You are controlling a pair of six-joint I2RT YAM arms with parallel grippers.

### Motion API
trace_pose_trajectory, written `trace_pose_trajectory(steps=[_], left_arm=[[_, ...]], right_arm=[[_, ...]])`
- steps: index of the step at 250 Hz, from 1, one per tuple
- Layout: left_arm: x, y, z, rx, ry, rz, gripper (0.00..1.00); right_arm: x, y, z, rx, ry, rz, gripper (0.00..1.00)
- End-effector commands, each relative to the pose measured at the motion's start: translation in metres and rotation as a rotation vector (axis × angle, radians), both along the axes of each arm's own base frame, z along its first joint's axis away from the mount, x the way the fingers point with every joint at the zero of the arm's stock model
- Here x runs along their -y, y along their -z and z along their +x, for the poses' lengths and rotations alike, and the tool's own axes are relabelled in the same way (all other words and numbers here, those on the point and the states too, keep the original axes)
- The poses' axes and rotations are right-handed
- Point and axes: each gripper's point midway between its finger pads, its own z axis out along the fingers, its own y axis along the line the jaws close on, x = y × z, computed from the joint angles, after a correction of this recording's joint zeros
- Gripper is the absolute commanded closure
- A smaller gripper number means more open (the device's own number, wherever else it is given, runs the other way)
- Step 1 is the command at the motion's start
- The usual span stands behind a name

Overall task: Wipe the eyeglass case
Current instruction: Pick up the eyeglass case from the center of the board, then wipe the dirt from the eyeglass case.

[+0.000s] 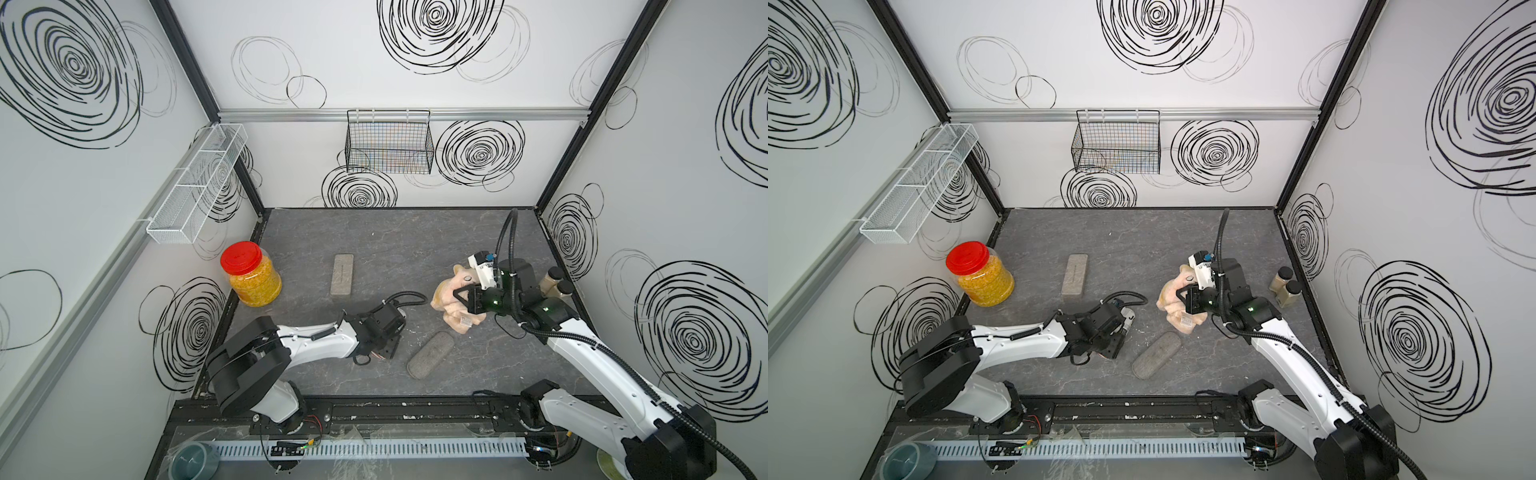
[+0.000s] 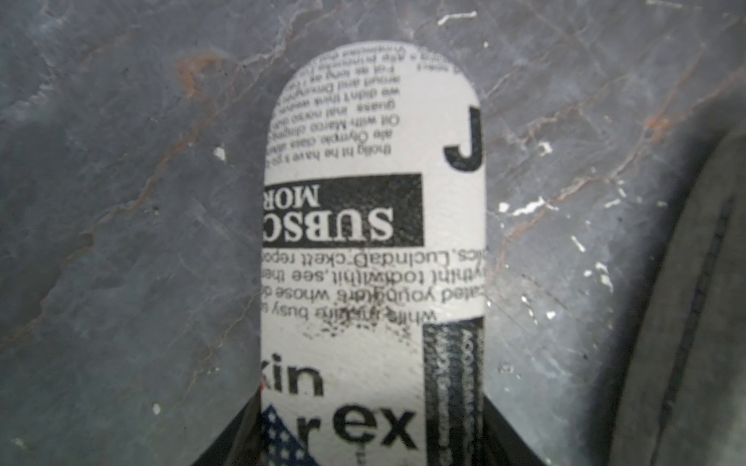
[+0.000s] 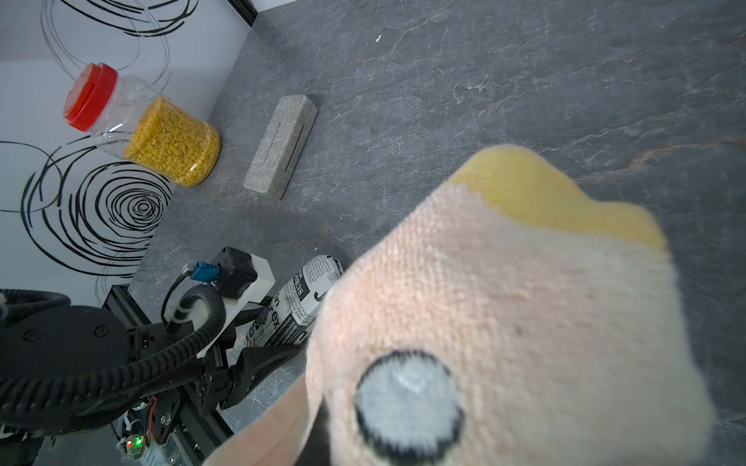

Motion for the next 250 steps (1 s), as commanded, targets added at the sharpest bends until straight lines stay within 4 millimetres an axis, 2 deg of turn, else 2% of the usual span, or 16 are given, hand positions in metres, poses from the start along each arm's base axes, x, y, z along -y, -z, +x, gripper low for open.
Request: trace_pose_trajectory(steps=[1,76,104,133,189,227,250], left_arm=[[0.012,-0.025,0.006,0.081,0.037,-0.093,0.40],[0.041,-0.074,0.000,0.206,0.161,-0.377,0.39],[0.050,-0.088,-0.004,0.254,0.209,-0.457,0.39],[0.054,-0.092,-0.010,0.292,0.259,-0.453,0.39],[0.064,-0.110,-0.012,0.331,0.298,-0.502,0.39],[0.065,-0.117,-0.008,0.355,0.287,-0.508,0.39],[0.065,-0.121,-0.005,0.372,0.269,-0.515,0.39]], right_arm=[[-0.006,-0.009,0.002,0.023,-0.003,0.048,1.00],[-0.021,-0.031,0.010,0.044,0.001,0.112,1.00],[-0.035,-0.046,0.019,0.071,-0.013,0.123,1.00],[-0.058,-0.055,0.027,0.085,-0.057,0.124,1.00],[-0.107,-0.031,0.022,0.014,-0.184,0.073,1.00],[-0.120,-0.004,0.011,-0.078,-0.215,0.030,1.00],[-0.129,0.011,-0.006,-0.120,-0.286,0.032,1.00]])
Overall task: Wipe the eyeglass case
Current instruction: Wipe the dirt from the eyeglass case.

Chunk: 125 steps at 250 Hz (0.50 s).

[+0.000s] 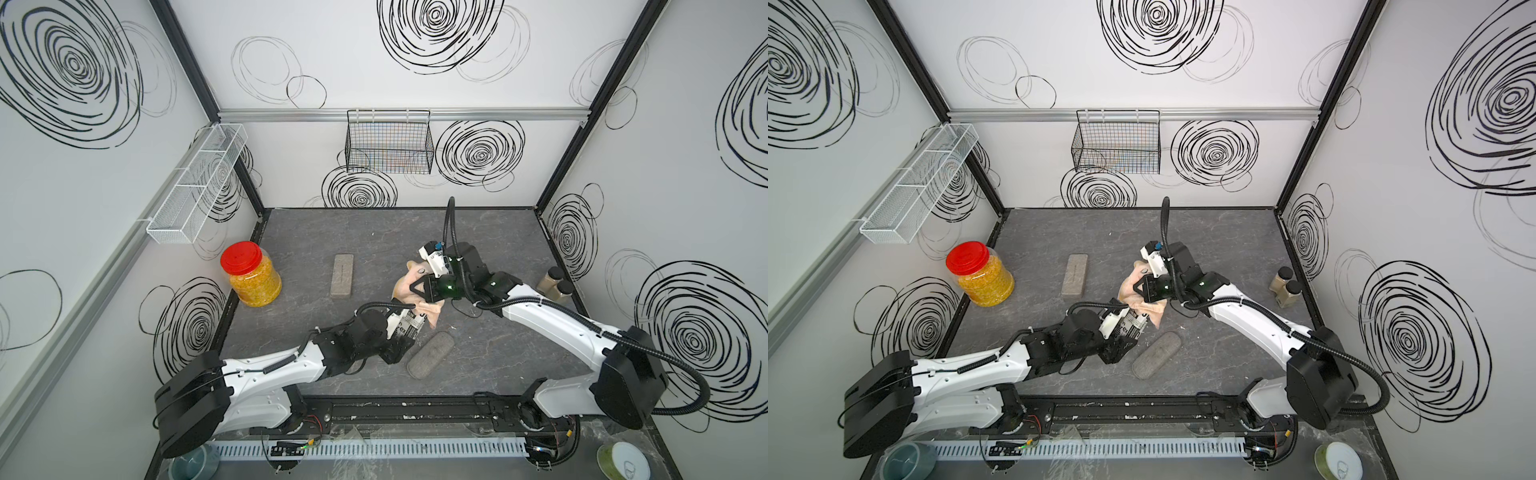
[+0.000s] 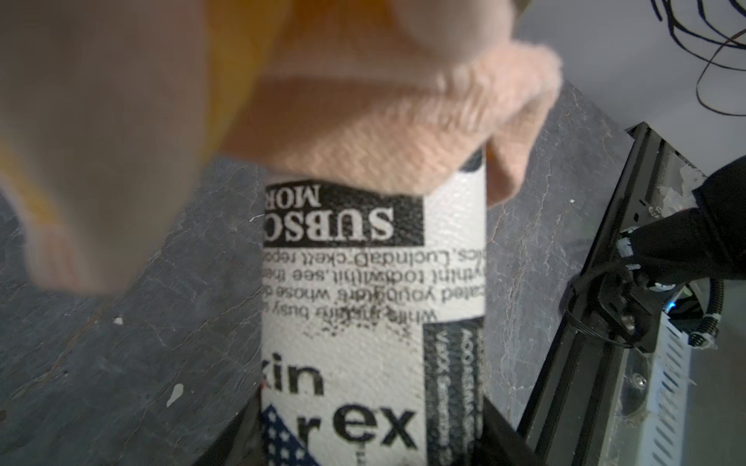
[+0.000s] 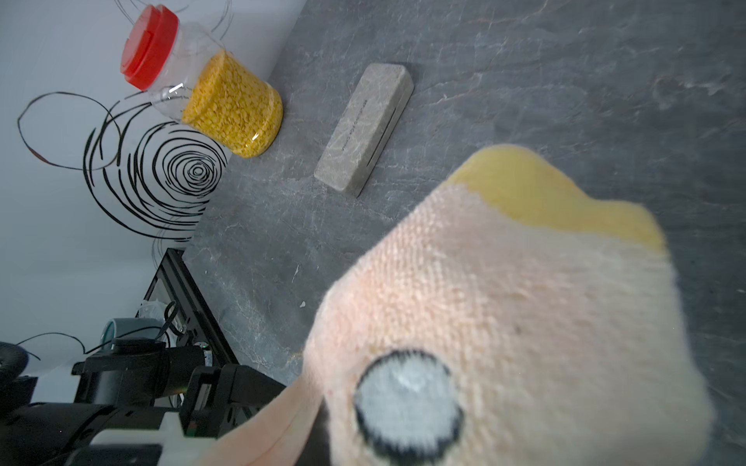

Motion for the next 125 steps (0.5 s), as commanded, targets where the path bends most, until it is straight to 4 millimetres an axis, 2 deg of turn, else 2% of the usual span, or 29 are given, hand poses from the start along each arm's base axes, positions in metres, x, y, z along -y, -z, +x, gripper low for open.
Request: trace_pose_trajectory(steps=[1,27,65,92,125], left_arm=[[0.014,-0.038,0.011,0.102,-0.007,-0.107,0.39],[0.013,-0.040,0.014,0.113,-0.029,-0.116,0.39],[0.011,-0.038,0.018,0.116,-0.053,-0.108,0.39],[0.010,-0.042,0.018,0.123,-0.062,-0.122,0.39],[0.008,-0.043,0.016,0.125,-0.064,-0.139,0.39]], right_arm=[[-0.011,0.006,-0.018,-0.036,-0.075,0.008,1.00],[-0.014,0.014,-0.031,-0.084,-0.123,0.004,1.00],[-0.021,0.006,-0.051,-0.096,-0.232,0.073,1.00],[-0.007,0.016,-0.042,-0.090,-0.152,-0.001,1.00],[0.017,0.021,-0.021,-0.078,-0.007,-0.036,1.00]])
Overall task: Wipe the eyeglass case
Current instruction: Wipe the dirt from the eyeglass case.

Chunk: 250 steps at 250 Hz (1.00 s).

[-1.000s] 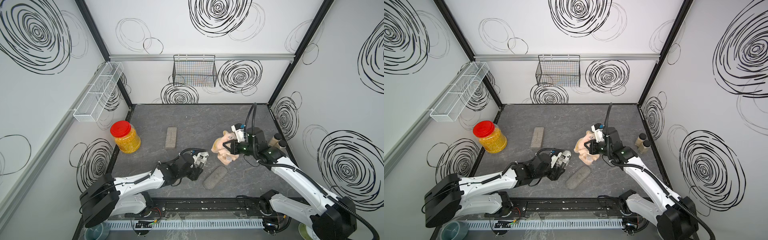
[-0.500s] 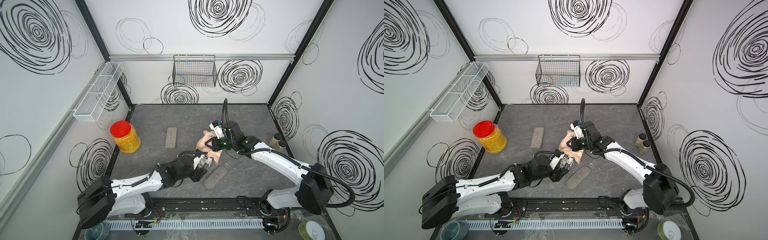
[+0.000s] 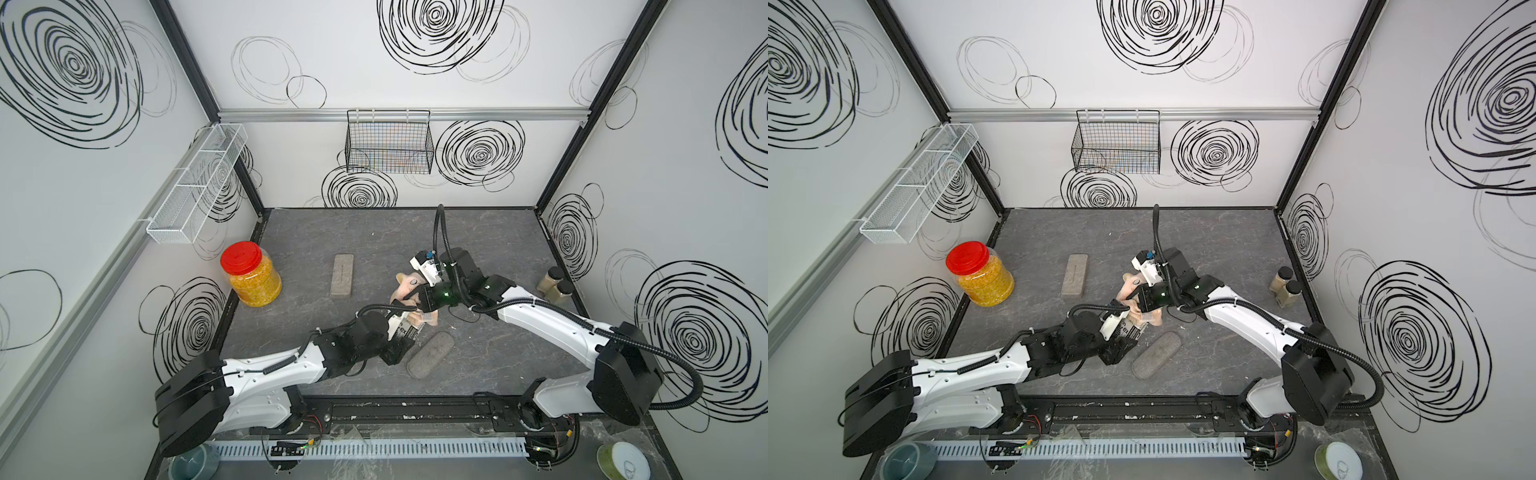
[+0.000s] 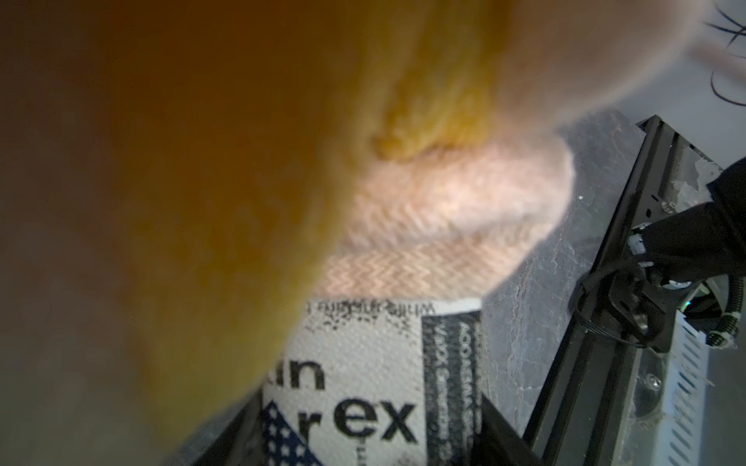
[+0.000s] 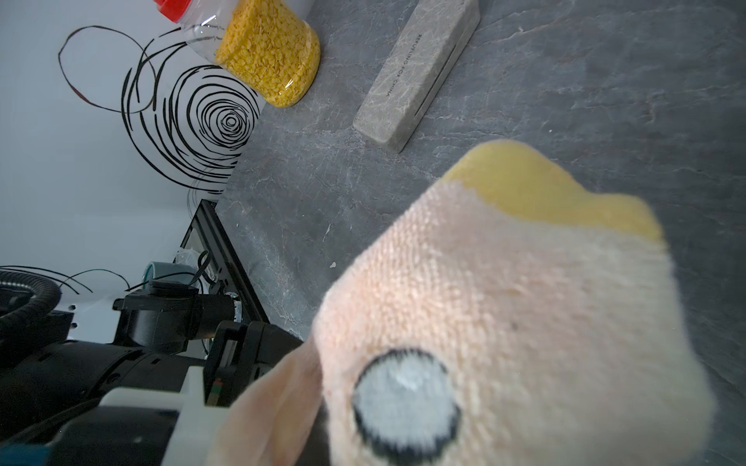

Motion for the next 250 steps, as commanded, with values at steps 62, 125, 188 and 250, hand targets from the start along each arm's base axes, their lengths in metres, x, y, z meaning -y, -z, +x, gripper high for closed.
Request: trace_pose_trajectory(steps=[62,125,188,250], left_arm=[[0.007,-0.041,0.014,0.101,-0.053,-0.161,0.39],[0.010,-0.045,0.017,0.101,-0.060,-0.186,0.40],[0.010,-0.041,0.016,0.098,-0.057,-0.176,0.40],[0.011,-0.040,0.018,0.097,-0.061,-0.172,0.40]], right_arm=[[0.024,-0.008,0.006,0.035,0.070,-0.007,1.00],[0.001,0.012,-0.032,-0.019,-0.078,-0.048,1.00],[0.047,0.005,0.017,-0.014,0.186,-0.055,1.00],[0.019,0.000,-0.004,-0.019,0.032,-0.022,1.00]])
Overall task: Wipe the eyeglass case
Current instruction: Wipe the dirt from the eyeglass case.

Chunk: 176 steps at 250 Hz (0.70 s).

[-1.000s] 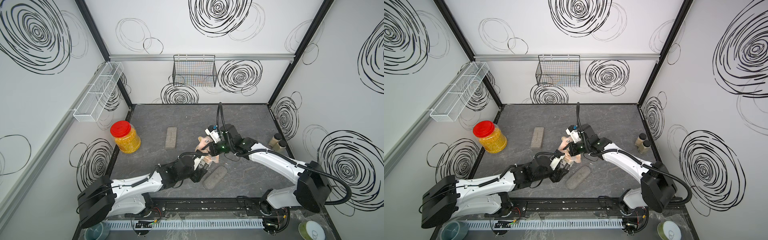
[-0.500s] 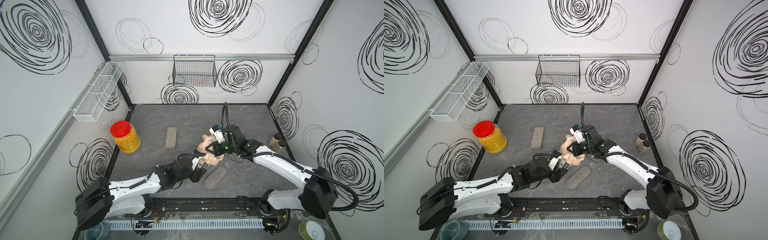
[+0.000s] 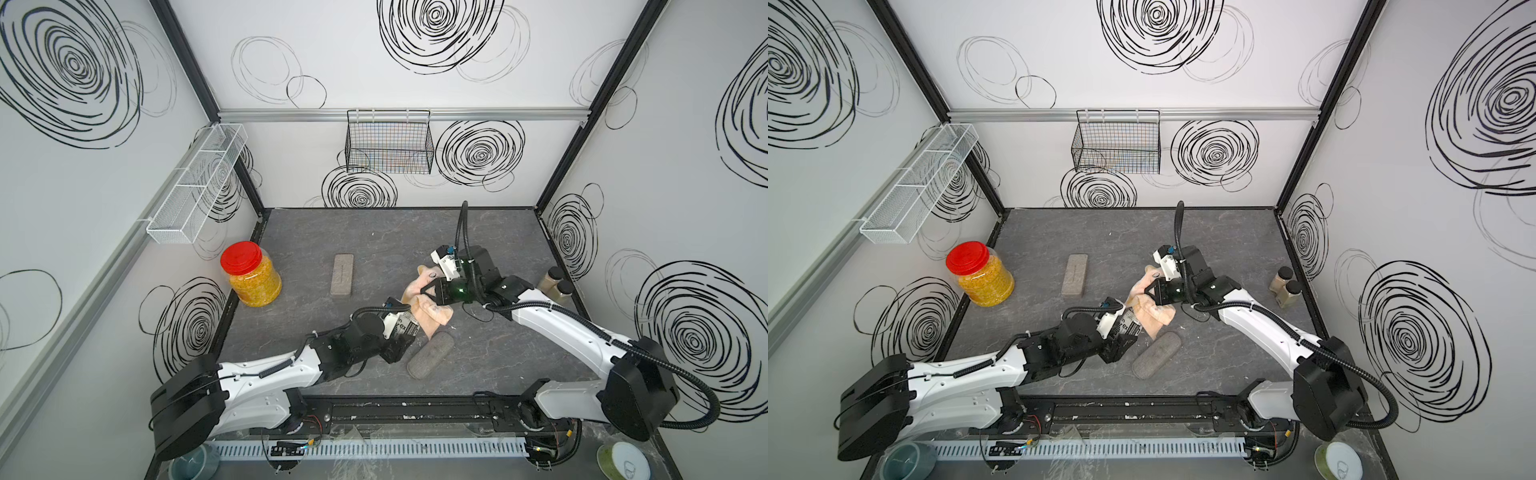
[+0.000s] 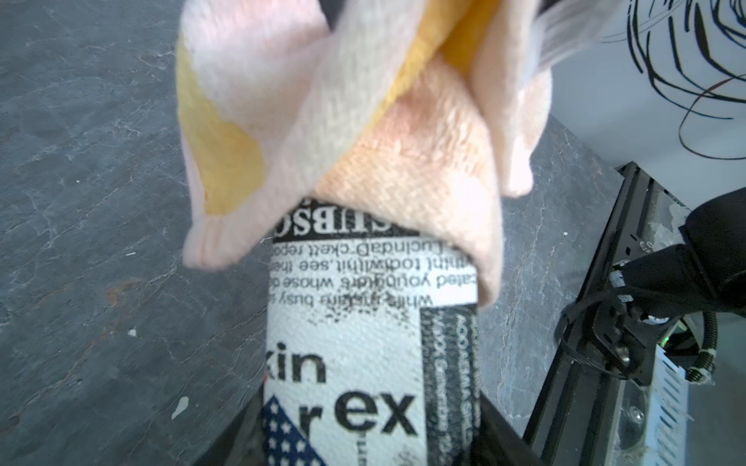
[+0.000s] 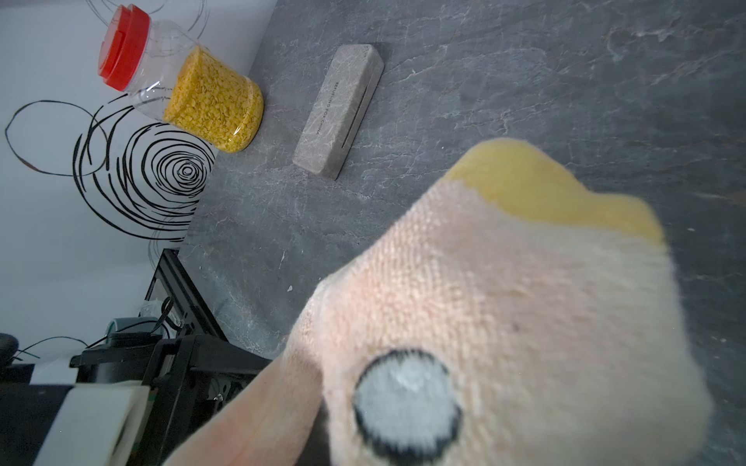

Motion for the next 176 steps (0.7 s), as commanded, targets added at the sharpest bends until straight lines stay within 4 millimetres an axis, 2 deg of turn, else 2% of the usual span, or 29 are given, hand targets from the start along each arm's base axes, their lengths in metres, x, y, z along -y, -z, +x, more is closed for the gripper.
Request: trace_pose_trajectory(steps=[1,30,52,71,111,132,136,154,176], left_arm=[[0.011,-0.030,0.013,0.070,-0.023,-0.097,0.40],[0.012,-0.033,0.013,0.072,-0.022,-0.109,0.40],[0.011,-0.034,0.013,0.074,-0.025,-0.114,0.40],[0.010,-0.034,0.012,0.072,-0.025,-0.115,0.40],[0.009,-0.032,0.011,0.066,-0.026,-0.116,0.40],[0.008,-0.031,0.009,0.062,-0.028,-0.118,0.41],[0.009,-0.035,0.010,0.067,-0.029,-0.125,0.40],[0.006,-0.030,0.009,0.061,-0.030,-0.118,0.40],[0.006,-0.029,0.008,0.059,-0.031,-0.117,0.40]], right_arm=[[-0.019,0.002,-0.024,-0.031,-0.114,0.006,1.00],[-0.036,-0.001,-0.047,-0.020,-0.208,0.024,1.00],[-0.037,-0.003,-0.055,-0.016,-0.230,0.050,1.00],[-0.027,-0.001,-0.046,0.004,-0.168,0.018,1.00],[0.008,0.001,-0.010,0.012,0.037,-0.042,1.00],[0.020,-0.001,0.001,0.028,0.103,-0.052,1.00],[0.020,-0.001,0.002,0.032,0.107,-0.052,1.00],[0.020,-0.003,0.002,0.035,0.100,-0.046,1.00],[0.006,-0.007,-0.009,0.028,0.013,-0.010,1.00]])
